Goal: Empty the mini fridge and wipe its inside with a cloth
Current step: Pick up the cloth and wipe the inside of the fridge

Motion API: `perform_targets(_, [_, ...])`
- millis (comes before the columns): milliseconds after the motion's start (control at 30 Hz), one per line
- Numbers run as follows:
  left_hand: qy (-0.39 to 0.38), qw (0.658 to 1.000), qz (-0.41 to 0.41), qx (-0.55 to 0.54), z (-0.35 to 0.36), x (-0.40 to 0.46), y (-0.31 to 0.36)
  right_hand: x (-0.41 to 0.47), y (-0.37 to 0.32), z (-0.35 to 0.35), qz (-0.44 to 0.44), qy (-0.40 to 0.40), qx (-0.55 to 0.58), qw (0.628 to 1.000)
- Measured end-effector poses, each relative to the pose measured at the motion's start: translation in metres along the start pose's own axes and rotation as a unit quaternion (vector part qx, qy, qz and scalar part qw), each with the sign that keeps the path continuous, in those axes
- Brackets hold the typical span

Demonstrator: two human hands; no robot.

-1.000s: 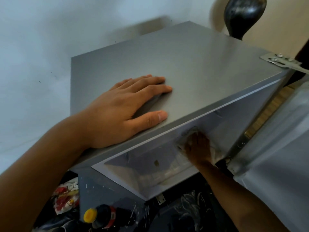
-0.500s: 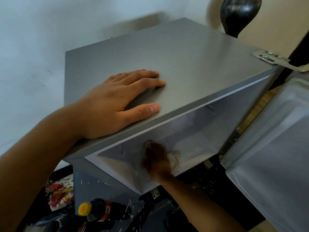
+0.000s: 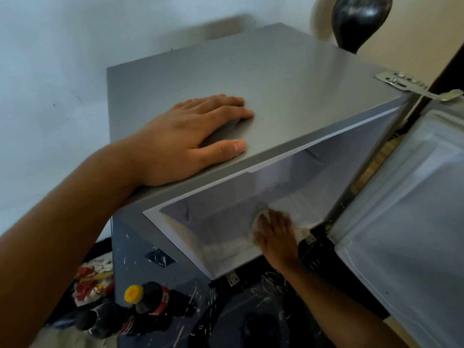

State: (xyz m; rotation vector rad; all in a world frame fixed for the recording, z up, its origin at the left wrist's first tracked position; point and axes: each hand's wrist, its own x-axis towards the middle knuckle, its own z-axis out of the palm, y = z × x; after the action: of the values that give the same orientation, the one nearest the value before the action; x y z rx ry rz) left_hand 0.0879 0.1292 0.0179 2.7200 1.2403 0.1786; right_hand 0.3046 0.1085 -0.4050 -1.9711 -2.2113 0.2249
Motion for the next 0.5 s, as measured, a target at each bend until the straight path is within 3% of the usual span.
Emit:
perform_targets(67, [0.001, 1.0, 0.0, -0.001, 0.0, 0.0, -0.001, 0.013, 0.012, -0.002, 0.067, -0.015, -0.001, 0.998])
perform_targets(167, [-0.002, 1.0, -0.003, -0.005, 0.0, 0.001, -0.001, 0.022, 0.0, 0.008, 0.09, 0.02, 0.016, 0.996])
perform_targets(367, [0.0, 1.0, -0.002, -0.01, -0.001, 0.001, -0.002, 0.004, -0.089, 0.018, -0.063, -0.038, 0.107, 0.991])
perform_targets(500, [0.001, 1.0, -0.002, -0.011, -0.001, 0.001, -0.002, 0.008, -0.098, -0.001, -0.076, -0.058, 0.14, 0.985])
